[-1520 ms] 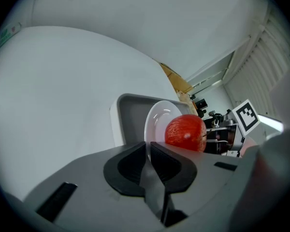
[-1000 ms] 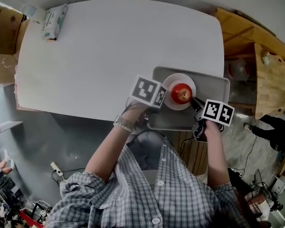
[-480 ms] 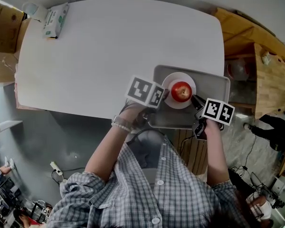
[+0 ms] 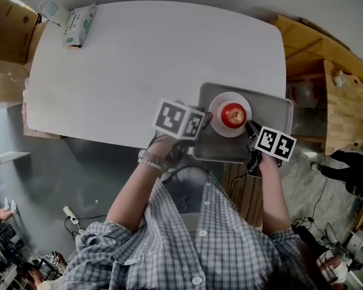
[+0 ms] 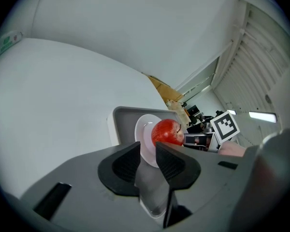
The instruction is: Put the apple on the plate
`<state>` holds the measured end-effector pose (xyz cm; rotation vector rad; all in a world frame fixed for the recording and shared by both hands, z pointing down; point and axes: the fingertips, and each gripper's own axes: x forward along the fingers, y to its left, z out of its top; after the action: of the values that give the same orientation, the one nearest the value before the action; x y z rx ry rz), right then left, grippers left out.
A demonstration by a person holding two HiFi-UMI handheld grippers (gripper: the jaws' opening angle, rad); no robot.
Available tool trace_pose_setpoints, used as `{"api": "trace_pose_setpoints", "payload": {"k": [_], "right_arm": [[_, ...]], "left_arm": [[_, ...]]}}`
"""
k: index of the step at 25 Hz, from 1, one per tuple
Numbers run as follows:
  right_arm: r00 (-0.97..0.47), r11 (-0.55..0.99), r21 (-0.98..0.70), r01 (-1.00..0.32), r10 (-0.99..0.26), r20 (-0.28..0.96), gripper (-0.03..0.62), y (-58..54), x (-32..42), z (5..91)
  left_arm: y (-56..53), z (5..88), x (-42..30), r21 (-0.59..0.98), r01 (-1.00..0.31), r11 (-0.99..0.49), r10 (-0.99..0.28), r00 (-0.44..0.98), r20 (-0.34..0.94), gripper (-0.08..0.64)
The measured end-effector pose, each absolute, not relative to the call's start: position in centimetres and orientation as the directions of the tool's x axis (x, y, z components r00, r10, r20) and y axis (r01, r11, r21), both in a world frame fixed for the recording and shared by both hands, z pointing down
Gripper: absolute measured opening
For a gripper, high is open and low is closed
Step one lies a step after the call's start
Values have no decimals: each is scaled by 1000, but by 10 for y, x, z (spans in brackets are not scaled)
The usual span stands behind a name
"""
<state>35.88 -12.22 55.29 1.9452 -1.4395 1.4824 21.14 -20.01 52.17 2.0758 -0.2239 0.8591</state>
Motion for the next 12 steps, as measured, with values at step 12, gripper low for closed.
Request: {"api": "trace_pose_setpoints", "payload": {"k": [12], "right_arm": [[73, -420, -265, -868, -636, 769, 49, -116, 369, 529]], "left_arm": [[-190, 486, 173, 594, -437, -675, 22, 793, 609, 56]]}}
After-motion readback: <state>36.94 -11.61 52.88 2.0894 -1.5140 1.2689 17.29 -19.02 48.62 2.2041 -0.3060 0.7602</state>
